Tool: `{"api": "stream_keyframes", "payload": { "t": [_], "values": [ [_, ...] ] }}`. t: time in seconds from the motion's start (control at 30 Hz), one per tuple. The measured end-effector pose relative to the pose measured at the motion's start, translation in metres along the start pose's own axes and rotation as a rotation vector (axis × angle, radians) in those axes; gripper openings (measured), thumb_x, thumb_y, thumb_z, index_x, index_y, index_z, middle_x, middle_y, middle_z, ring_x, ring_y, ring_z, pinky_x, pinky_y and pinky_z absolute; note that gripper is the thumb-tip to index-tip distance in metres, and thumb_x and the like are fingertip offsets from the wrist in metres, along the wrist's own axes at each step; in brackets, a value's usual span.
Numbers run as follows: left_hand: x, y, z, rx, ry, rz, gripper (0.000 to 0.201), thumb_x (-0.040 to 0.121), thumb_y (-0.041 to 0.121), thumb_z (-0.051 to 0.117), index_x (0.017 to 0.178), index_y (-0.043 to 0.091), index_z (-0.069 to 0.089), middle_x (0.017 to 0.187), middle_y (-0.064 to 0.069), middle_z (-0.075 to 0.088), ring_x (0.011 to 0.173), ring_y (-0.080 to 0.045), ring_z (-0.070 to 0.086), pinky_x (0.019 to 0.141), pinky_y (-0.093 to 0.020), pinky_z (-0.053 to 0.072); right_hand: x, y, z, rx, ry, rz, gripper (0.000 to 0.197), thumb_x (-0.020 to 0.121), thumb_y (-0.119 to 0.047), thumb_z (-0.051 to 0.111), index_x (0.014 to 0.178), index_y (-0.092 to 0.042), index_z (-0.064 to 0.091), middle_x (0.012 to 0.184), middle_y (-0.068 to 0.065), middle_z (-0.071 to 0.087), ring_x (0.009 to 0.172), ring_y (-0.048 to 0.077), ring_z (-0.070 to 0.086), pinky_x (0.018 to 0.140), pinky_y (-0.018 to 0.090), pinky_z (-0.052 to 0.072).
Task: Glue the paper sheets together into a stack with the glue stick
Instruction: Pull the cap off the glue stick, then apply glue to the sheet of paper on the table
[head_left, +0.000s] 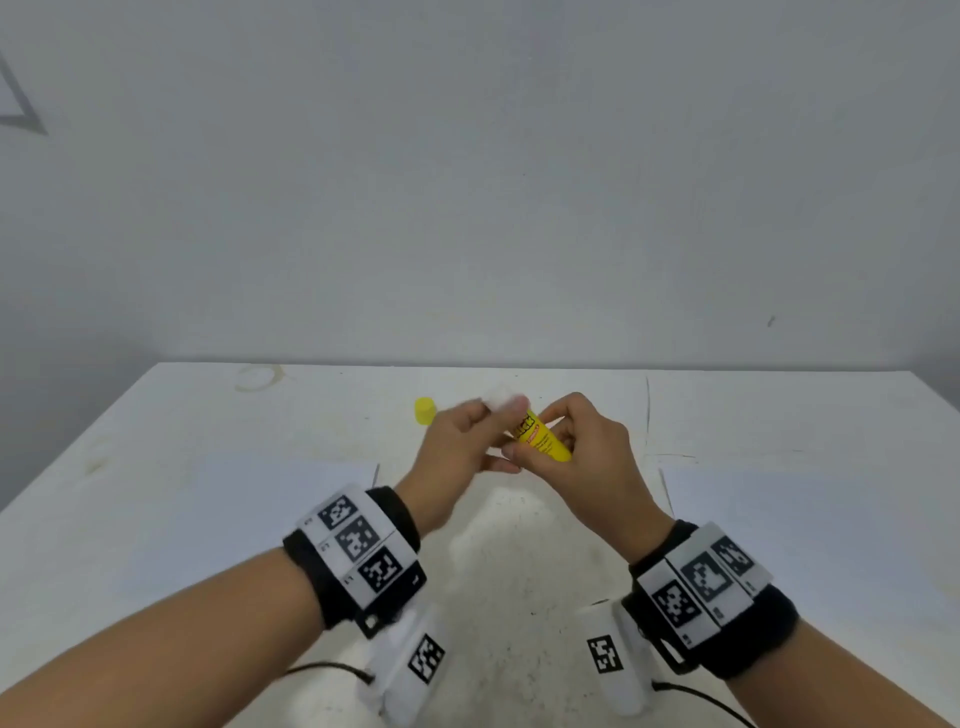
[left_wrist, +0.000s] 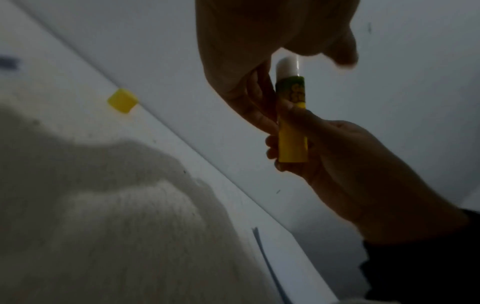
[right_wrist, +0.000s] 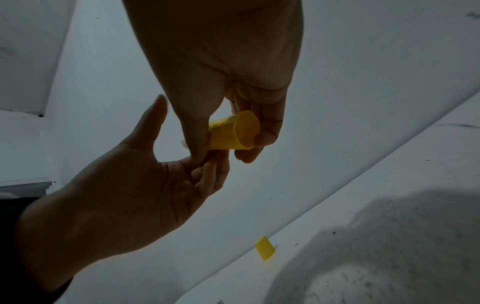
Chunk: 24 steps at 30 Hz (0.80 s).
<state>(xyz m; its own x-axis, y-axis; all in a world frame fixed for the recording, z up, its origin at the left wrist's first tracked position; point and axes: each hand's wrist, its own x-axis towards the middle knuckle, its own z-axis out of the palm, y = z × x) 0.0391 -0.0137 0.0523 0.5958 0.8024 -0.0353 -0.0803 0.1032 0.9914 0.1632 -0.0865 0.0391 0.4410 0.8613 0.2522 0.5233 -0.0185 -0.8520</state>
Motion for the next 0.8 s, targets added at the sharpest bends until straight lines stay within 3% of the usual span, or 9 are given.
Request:
{"api": "stream_keyframes", "payload": {
  "t": [0.13,0.23,0.33,0.4,0.47,0.53,0.63,0.7,0.8],
  "values": [
    [-0.006,-0.007,-0.004,-0.121,0.033,0.01,0.012,0.079,0.001,0.069,0.09,0.004,0.069,0.08,-0.004,0.074,0.078,-0.014,0.07,0.072,-0.022,0.055,-0.01,-0.001,0.002,0.042,0.008,-0.032,0.047,0.067,-0.018,0.086,0.094,-0.019,0.047,0.082,-0.001,0.062,0.069,0.007,0.059,0.061,0.017,0.048],
    [-0.006,-0.005,-0.013,-0.196,0.042,0.037,0.02,0.077,0.003,0.069,0.097,0.003,0.068,0.085,-0.004,0.073,0.082,-0.014,0.07,0.074,-0.02,0.055,-0.018,0.003,-0.002,0.19,0.061,-0.047,0.048,0.065,-0.007,0.086,0.09,-0.024,0.049,0.087,0.0,0.064,0.079,0.01,0.066,0.073,0.019,0.054],
    [-0.012,-0.006,-0.018,-0.191,-0.015,0.086,0.029,0.07,0.01,0.068,0.099,0.005,0.067,0.088,-0.005,0.073,0.085,-0.016,0.07,0.077,-0.021,0.054,-0.026,0.003,-0.003,0.362,0.022,0.061,0.046,0.071,-0.002,0.081,0.097,-0.023,0.05,0.086,0.006,0.07,0.077,0.014,0.069,0.073,0.024,0.056],
    [-0.017,-0.007,-0.02,-0.186,-0.065,0.119,0.03,0.071,0.012,0.066,0.1,0.006,0.066,0.089,-0.003,0.073,0.086,-0.015,0.069,0.078,-0.021,0.053,-0.03,0.001,-0.006,0.602,-0.056,0.188,0.038,0.079,-0.011,0.072,0.109,-0.014,0.05,0.086,0.011,0.071,0.072,0.019,0.069,0.07,0.028,0.055],
    [-0.02,-0.008,-0.021,-0.171,-0.1,0.139,0.03,0.072,0.013,0.064,0.101,0.007,0.066,0.091,-0.001,0.073,0.087,-0.015,0.069,0.08,-0.023,0.053,-0.033,0.001,-0.01,0.793,-0.152,0.296,0.047,0.078,-0.023,0.064,0.117,-0.004,0.048,0.089,0.016,0.07,0.071,0.021,0.068,0.069,0.027,0.055],
    [-0.023,-0.011,-0.019,-0.166,-0.097,0.143,0.03,0.072,0.014,0.064,0.101,0.007,0.066,0.092,-0.002,0.073,0.087,-0.015,0.069,0.08,-0.023,0.053,-0.037,0.001,-0.012,0.677,-0.202,0.26,0.046,0.077,-0.019,0.069,0.117,-0.006,0.049,0.093,0.014,0.068,0.072,0.019,0.067,0.072,0.028,0.056],
    [-0.024,-0.013,-0.014,-0.187,-0.099,0.129,0.03,0.073,0.015,0.064,0.101,0.007,0.066,0.09,-0.001,0.074,0.086,-0.013,0.069,0.077,-0.021,0.053,-0.043,0.006,-0.012,0.353,-0.133,0.091,0.049,0.071,-0.006,0.081,0.107,-0.02,0.051,0.089,0.005,0.064,0.07,0.012,0.063,0.073,0.03,0.055],
    [-0.024,-0.013,-0.011,-0.204,-0.131,0.123,0.027,0.077,0.014,0.066,0.103,0.006,0.065,0.09,-0.001,0.073,0.085,-0.013,0.069,0.078,-0.021,0.053,-0.047,0.009,-0.013,0.385,-0.11,0.065,0.049,0.074,-0.018,0.079,0.112,-0.021,0.049,0.085,0.007,0.066,0.065,0.011,0.059,0.069,0.029,0.052],
    [-0.023,-0.012,-0.01,-0.206,-0.176,0.131,0.025,0.079,0.01,0.065,0.104,0.005,0.063,0.092,0.0,0.073,0.087,-0.014,0.068,0.081,-0.024,0.054,-0.05,0.008,-0.016,0.709,-0.195,0.235,0.056,0.085,-0.034,0.06,0.131,-0.009,0.04,0.079,0.011,0.069,0.057,0.017,0.055,0.065,0.028,0.049]
  ]
}}
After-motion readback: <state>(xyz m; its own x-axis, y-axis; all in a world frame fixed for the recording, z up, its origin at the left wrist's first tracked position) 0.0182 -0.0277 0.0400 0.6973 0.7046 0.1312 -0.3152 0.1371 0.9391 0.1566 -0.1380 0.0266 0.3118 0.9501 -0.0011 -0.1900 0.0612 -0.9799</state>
